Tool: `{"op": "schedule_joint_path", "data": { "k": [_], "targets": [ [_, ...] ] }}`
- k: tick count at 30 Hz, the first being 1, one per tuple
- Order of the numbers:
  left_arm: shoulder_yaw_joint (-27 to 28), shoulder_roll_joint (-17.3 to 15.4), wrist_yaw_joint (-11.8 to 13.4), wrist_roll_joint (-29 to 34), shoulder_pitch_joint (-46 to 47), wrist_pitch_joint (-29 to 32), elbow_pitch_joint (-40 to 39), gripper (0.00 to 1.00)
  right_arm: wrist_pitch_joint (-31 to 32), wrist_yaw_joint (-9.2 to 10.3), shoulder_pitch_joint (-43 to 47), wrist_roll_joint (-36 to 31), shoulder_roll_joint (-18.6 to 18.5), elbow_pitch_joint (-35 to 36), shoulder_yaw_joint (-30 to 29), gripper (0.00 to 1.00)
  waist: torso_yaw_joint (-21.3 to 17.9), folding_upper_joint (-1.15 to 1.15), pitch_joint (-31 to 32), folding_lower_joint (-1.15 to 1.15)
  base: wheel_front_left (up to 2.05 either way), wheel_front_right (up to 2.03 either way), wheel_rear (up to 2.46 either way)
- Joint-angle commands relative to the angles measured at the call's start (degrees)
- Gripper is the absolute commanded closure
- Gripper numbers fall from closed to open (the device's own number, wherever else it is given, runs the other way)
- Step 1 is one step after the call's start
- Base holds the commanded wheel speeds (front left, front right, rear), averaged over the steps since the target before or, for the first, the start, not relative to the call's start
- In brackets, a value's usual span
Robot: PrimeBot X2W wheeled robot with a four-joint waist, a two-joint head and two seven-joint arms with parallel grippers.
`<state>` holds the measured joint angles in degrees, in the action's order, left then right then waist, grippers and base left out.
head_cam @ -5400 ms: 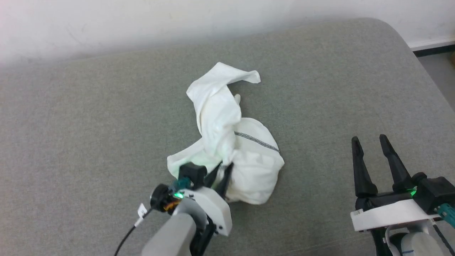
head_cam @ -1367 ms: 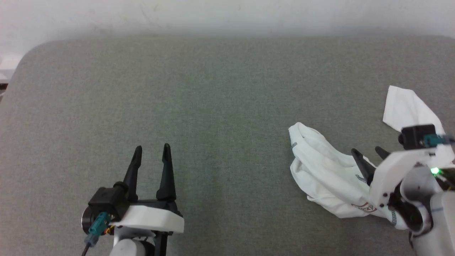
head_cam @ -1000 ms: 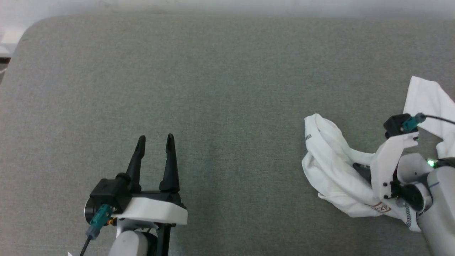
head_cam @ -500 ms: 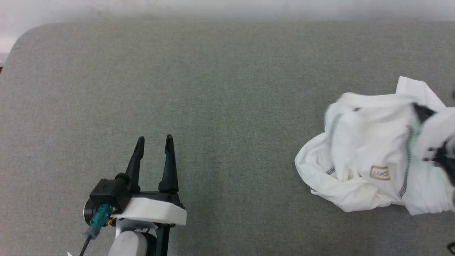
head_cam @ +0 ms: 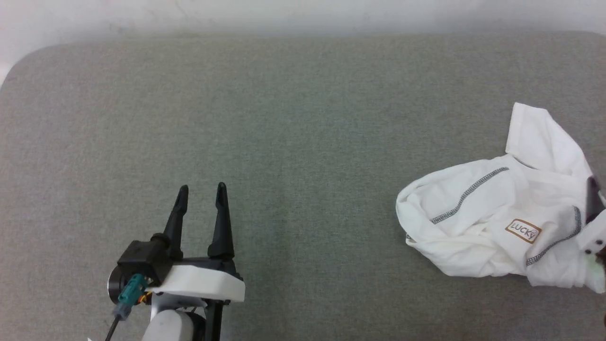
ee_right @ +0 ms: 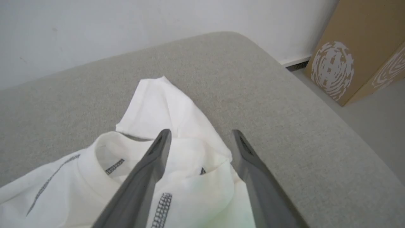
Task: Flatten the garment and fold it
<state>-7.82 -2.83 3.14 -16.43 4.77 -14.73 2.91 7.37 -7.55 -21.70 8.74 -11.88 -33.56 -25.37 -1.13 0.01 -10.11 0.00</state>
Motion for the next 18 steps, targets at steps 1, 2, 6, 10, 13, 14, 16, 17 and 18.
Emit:
{"op": "schedule_joint_path", "data": {
  "k": [1,2,6,10,13,14,16,17,18],
  "targets": [
    [0.24,-0.05,-0.07,0.68,-0.56,-0.27,0.28,0.0,-2.68,0.06,-0.08,-0.64,0.38,1.96,-0.66,0.0,-0.6,-0.01,0.74,0.0,0.0,0.0,0.0],
    [0.33,-0.05,-0.12,0.81,-0.7,-0.27,0.37,0.0,-4.44,0.06,0.01,-0.91,1.02,3.44,-0.67,0.0,-0.88,-0.01,1.15,0.0,0.0,0.0,0.0],
    [0.79,-0.05,-0.18,1.3,-1.65,-0.27,0.68,0.0,-5.0,0.06,0.96,-0.68,3.7,9.6,3.89,0.0,-2.02,-0.01,2.76,0.0,0.0,0.0,0.0],
    [0.88,-0.05,-0.28,1.54,-2.08,-0.27,0.79,0.0,3.7,0.06,2.89,1.33,4.36,14.48,14.06,0.0,-2.55,-0.01,3.46,0.0,0.0,0.0,0.0],
    [0.68,-0.05,-0.39,1.61,-1.83,-0.27,0.85,0.0,10.64,0.06,3.25,4.15,3.94,16.3,21.89,0.0,-2.38,-0.01,3.33,0.0,0.0,0.0,0.0],
    [0.49,-0.05,-0.46,1.6,-1.63,-0.27,0.84,0.0,12.9,0.06,3.2,4.92,3.56,16.29,24.11,0.0,-2.1,-0.01,3.12,0.0,0.0,0.0,0.0],
    [0.3,-0.05,-0.59,1.56,-1.3,-0.27,0.76,0.0,16.52,0.06,2.43,7.01,3.25,15.79,27.84,0.0,-1.53,-0.01,2.57,0.0,0.0,0.0,0.0],
    [0.28,-0.05,-0.58,1.54,-1.15,-0.27,0.68,0.0,17.91,0.06,1.77,7.85,3.04,15.2,29.27,0.0,-1.24,-0.01,2.19,0.0,0.0,0.0,0.0],
    [0.25,-0.05,-0.6,1.55,-1.01,-0.27,0.65,0.0,19.17,0.06,1.02,8.51,2.75,14.28,30.55,0.0,-0.9,-0.01,1.75,0.0,0.0,0.0,0.0]
  ]
}}
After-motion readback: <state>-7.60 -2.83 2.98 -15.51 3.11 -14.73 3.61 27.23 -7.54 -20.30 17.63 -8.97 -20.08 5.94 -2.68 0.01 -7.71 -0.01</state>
